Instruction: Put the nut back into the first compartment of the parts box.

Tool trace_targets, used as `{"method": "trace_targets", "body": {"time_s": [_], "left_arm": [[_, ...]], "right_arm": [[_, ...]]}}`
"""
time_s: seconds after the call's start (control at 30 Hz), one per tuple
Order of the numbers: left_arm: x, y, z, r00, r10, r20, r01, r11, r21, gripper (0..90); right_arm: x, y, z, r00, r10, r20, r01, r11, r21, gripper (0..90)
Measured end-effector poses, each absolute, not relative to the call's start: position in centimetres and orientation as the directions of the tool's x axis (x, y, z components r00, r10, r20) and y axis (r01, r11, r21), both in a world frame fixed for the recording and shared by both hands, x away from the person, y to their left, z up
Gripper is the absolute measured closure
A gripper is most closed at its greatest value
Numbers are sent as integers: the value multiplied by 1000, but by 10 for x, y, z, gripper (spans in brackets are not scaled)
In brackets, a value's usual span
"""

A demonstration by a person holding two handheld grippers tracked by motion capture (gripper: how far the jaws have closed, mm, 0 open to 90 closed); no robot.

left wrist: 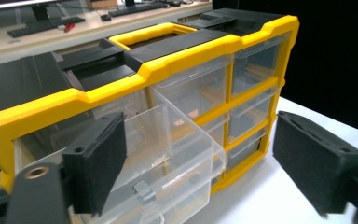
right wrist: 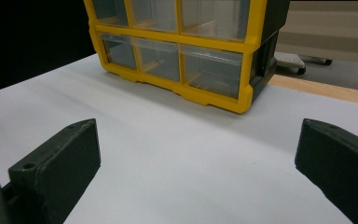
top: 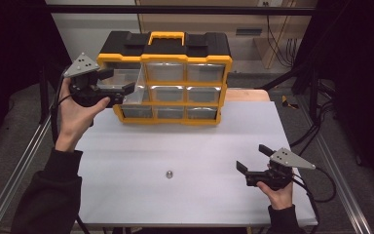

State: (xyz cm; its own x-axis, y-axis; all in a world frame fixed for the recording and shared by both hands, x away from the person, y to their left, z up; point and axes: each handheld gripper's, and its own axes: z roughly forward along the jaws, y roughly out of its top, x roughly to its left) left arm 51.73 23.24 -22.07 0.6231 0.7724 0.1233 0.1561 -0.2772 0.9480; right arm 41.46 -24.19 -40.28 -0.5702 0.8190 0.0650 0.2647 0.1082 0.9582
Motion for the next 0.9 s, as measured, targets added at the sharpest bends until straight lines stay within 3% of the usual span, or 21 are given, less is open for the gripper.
{"method": "trace_targets", "body": {"time_s": [0.47, 0.9], "left_arm": [[490, 236, -239, 655, 746, 123, 111, -256, 960, 62], [476, 240, -263, 677, 726, 122, 91, -247, 965, 39]], "right_arm": [[414, -243, -402, -566, 822, 67, 262, 103, 960, 5], [414, -243, -402, -566, 822, 65, 262, 104, 959, 5]]}}
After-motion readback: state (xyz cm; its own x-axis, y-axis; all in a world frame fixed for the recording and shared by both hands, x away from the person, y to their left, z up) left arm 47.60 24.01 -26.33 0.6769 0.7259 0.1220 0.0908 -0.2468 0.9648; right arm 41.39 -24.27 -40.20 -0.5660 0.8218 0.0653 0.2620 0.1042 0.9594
